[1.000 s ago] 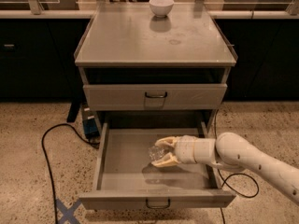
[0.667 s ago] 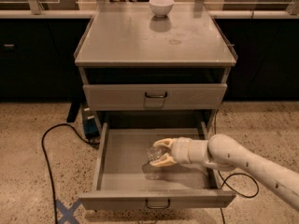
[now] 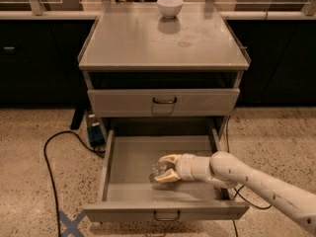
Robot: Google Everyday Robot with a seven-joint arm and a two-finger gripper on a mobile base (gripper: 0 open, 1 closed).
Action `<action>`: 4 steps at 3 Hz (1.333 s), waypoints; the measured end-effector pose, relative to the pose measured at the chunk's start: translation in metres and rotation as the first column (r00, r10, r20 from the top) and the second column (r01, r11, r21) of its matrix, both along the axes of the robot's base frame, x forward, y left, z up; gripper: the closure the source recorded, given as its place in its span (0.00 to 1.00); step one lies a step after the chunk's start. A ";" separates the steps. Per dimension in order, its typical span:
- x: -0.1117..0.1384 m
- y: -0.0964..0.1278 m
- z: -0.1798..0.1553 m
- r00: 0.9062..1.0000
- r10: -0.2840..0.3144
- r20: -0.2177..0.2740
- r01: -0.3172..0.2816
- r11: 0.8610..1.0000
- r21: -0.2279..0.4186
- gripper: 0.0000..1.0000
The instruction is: Place water bottle into middle drawer
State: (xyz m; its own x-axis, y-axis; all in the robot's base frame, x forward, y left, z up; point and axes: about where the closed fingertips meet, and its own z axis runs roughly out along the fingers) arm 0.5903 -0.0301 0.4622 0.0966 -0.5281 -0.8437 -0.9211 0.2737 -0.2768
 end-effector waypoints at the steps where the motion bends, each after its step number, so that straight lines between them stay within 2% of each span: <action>1: 0.001 -0.003 -0.015 0.999 -0.035 -0.034 0.033 0.999 -0.035 1.00; 2: 0.001 0.000 -0.024 0.999 -0.029 -0.041 0.027 0.999 -0.046 1.00; 3: 0.012 0.000 -0.043 0.996 -0.050 -0.067 0.045 0.997 -0.068 1.00; 4: 0.012 0.001 -0.044 0.996 -0.049 -0.069 0.044 0.997 -0.070 0.82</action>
Offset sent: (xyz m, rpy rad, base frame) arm 0.0005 -0.0024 -0.0128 -0.0295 0.0303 -0.0285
